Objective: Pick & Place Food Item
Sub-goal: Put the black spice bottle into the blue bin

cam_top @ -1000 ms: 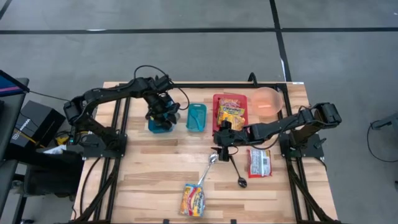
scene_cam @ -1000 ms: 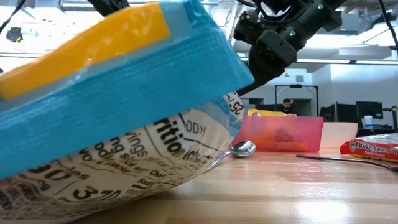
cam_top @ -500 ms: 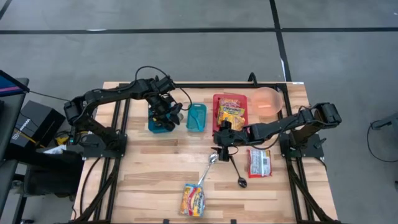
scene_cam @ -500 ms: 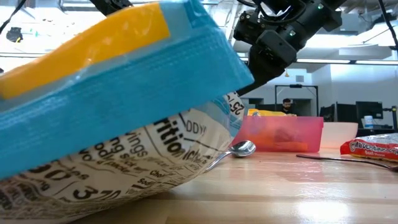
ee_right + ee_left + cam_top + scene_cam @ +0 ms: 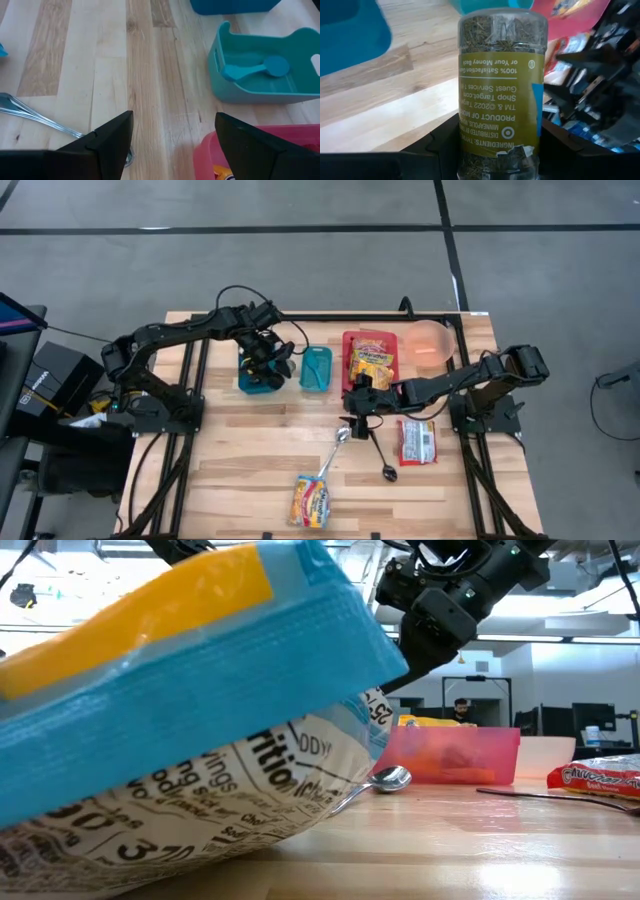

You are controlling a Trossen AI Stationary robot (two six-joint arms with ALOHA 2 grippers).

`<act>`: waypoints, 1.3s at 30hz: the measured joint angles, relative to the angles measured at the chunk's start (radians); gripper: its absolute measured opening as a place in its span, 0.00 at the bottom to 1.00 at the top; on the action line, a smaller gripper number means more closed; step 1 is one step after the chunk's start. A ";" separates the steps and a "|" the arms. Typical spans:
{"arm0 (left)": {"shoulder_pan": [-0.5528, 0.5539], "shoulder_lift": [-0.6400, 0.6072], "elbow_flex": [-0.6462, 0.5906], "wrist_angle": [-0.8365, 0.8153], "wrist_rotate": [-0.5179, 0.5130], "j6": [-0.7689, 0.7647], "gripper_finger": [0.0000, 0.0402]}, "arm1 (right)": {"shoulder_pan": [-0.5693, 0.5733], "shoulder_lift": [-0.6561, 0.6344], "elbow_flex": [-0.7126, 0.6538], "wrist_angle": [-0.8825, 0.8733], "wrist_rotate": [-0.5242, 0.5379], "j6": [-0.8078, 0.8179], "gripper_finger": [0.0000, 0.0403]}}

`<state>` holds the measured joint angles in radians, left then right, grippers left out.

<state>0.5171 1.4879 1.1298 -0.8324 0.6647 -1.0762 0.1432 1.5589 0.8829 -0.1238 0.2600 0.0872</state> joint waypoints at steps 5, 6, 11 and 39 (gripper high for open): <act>0.000 -0.020 0.000 0.040 0.006 -0.010 0.47 | 0.000 0.000 0.000 0.005 0.000 0.000 0.68; 0.000 -0.023 0.000 0.040 0.005 -0.011 0.47 | 0.000 0.000 0.000 0.006 0.000 0.000 0.68; 0.000 -0.029 0.000 0.087 0.008 -0.059 0.47 | 0.000 0.000 0.000 0.009 0.000 0.000 0.68; 0.029 -0.027 0.000 0.165 0.025 -0.335 0.46 | 0.000 0.000 0.000 0.013 0.000 0.000 0.68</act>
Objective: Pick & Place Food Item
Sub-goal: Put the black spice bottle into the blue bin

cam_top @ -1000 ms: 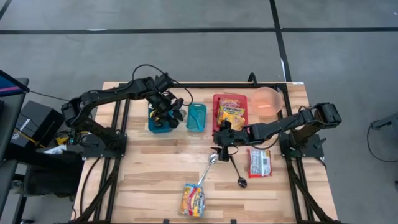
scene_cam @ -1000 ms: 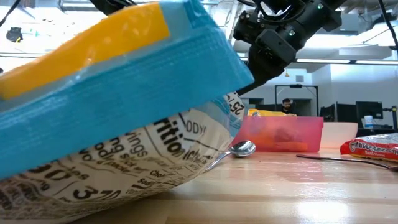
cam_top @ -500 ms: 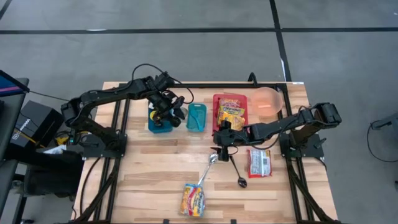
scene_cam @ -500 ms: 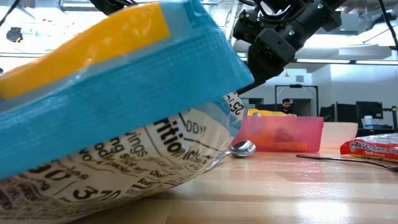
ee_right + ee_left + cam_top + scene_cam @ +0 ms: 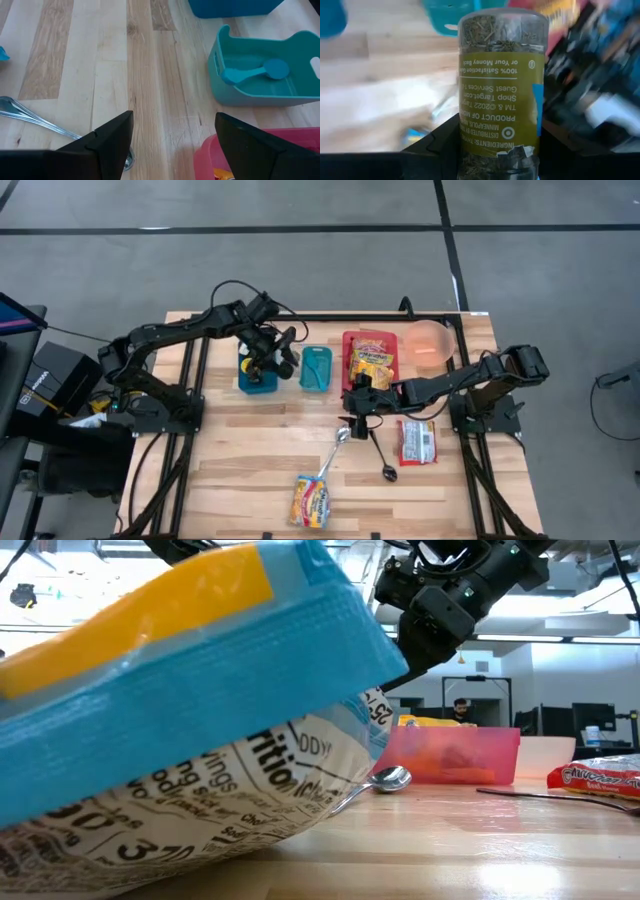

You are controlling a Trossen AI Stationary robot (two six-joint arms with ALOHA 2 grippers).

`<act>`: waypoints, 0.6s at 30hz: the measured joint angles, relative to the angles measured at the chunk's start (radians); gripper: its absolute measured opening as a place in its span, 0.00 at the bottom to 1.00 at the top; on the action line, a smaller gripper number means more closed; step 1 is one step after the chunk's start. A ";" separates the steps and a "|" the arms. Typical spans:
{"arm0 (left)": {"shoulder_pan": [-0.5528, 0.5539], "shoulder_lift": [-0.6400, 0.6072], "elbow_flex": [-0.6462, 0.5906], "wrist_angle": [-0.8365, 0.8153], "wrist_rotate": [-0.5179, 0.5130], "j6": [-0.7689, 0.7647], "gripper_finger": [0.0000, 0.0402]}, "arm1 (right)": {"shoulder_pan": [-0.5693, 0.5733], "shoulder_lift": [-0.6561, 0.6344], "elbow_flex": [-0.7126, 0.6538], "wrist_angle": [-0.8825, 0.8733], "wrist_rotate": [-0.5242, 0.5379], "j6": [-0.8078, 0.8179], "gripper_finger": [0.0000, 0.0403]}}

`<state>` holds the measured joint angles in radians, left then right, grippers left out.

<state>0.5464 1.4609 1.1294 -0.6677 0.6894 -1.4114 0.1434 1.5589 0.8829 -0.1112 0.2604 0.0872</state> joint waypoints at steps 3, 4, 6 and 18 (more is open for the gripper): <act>0.026 0.000 0.000 0.003 0.029 -0.160 0.46 | 0.000 0.000 0.000 0.000 0.000 0.000 0.68; 0.036 0.000 0.000 0.011 0.057 -0.170 0.45 | 0.000 0.000 0.000 0.000 0.000 0.000 0.68; 0.060 0.000 0.000 0.037 0.123 -0.176 0.45 | 0.000 0.000 0.000 0.000 0.000 0.000 0.68; 0.253 -0.018 0.001 0.046 0.306 -0.474 0.45 | 0.000 0.000 0.000 0.001 0.000 0.000 0.68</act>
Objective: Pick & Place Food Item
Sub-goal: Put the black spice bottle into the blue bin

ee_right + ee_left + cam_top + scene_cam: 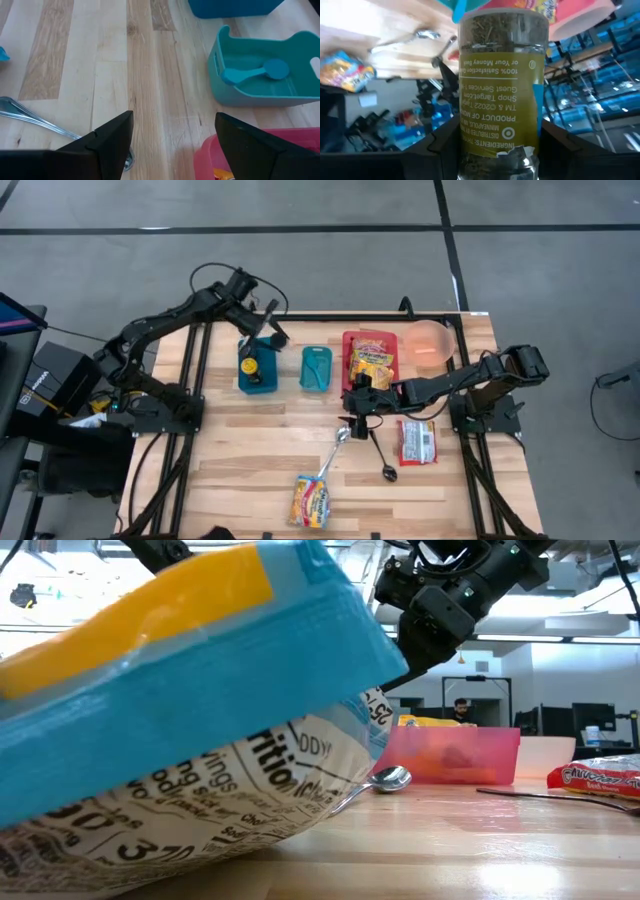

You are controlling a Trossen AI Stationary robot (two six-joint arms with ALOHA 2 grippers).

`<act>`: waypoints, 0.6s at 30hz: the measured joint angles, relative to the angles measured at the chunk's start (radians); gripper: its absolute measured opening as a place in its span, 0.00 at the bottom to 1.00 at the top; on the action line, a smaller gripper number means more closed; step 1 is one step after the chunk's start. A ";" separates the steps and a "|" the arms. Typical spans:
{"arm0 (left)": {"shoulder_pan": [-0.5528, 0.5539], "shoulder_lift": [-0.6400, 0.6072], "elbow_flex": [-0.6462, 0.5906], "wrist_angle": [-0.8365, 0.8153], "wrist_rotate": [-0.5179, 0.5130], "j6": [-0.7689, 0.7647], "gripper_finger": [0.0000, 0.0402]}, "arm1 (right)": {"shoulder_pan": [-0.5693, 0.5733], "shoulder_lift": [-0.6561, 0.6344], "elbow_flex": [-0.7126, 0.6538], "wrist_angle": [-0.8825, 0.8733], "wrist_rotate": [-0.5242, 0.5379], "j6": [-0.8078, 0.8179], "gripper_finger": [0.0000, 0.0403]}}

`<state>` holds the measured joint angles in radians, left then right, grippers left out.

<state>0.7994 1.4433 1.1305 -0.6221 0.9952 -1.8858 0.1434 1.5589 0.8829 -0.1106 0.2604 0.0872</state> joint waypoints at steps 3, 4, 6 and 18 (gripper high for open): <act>0.044 -0.006 0.000 -0.015 0.045 -0.014 0.45 | 0.000 0.000 0.000 0.002 0.000 0.000 0.68; 0.060 -0.006 0.000 -0.034 0.054 -0.021 0.45 | 0.000 0.000 0.000 0.002 0.000 0.000 0.68; 0.094 -0.005 0.000 -0.069 0.071 -0.023 0.45 | 0.000 0.000 0.000 0.003 0.000 0.000 0.68; 0.303 -0.005 -0.123 -0.104 0.180 0.072 0.45 | 0.000 0.000 0.000 0.003 0.000 0.000 0.68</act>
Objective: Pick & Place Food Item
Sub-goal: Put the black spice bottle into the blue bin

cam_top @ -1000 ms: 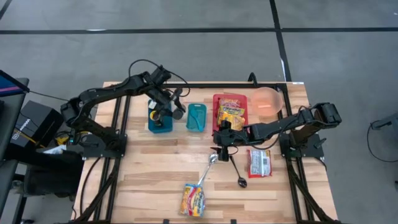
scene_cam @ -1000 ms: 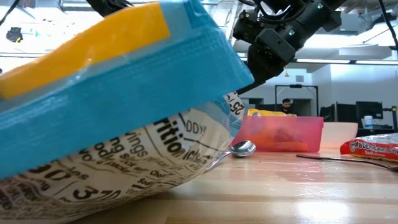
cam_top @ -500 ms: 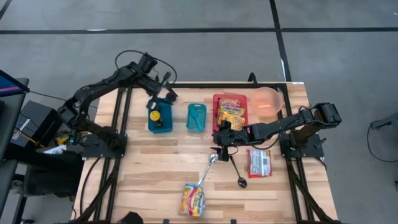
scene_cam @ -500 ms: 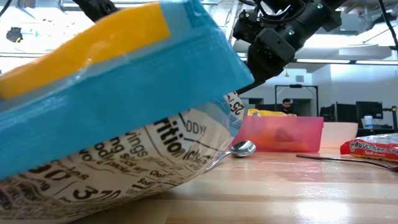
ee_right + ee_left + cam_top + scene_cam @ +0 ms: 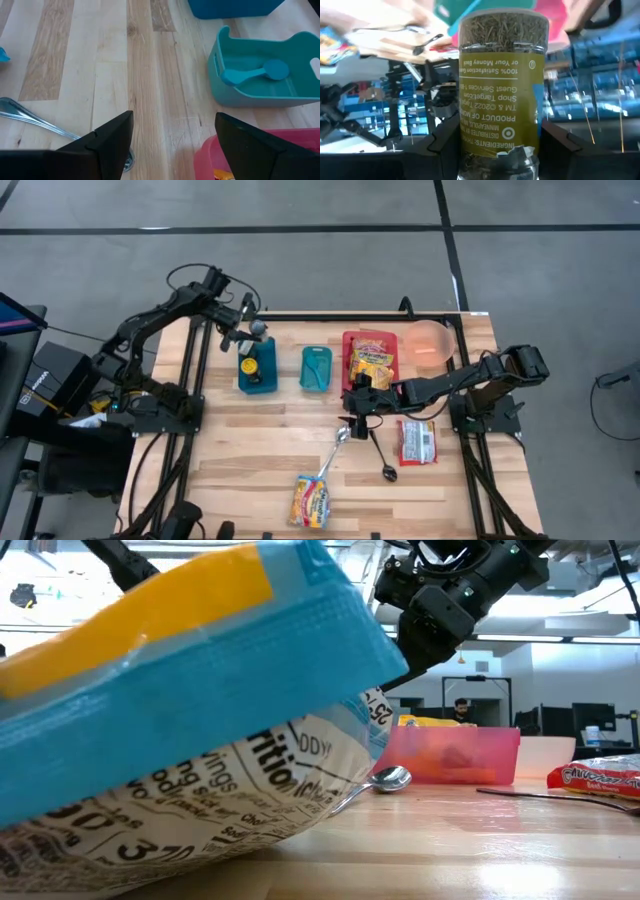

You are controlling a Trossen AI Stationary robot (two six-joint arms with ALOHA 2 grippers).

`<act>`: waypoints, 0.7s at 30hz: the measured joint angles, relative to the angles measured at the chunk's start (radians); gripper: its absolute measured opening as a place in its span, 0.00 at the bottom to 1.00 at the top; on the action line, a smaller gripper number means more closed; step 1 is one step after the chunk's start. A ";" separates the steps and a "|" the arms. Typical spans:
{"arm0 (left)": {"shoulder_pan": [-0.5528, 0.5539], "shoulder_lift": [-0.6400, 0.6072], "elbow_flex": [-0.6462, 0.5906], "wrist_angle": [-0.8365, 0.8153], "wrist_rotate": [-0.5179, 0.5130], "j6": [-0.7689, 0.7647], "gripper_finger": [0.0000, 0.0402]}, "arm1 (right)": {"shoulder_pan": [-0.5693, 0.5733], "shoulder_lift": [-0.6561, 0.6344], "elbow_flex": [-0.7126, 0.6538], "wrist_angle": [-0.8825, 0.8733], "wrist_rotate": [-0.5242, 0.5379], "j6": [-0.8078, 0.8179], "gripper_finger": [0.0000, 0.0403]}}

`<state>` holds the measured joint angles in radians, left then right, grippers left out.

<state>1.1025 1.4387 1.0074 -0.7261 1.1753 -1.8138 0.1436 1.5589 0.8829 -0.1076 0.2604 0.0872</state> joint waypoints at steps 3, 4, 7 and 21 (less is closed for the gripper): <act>0.009 0.000 -0.048 0.079 0.011 -0.033 0.45 | 0.000 0.000 0.000 0.000 0.000 0.000 0.68; 0.013 0.000 -0.064 0.103 0.011 -0.058 0.45 | 0.000 0.000 0.000 0.002 0.000 0.000 0.68; 0.019 0.000 -0.109 0.207 0.010 -0.119 0.45 | 0.000 0.000 0.000 0.005 0.000 0.000 0.68; 0.031 0.000 -0.235 0.409 -0.068 -0.329 0.45 | 0.000 0.000 0.000 0.044 0.000 0.000 0.68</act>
<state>1.1332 1.4387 0.7722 -0.3167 1.1070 -2.1425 0.1432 1.5589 0.8833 -0.0631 0.2604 0.0874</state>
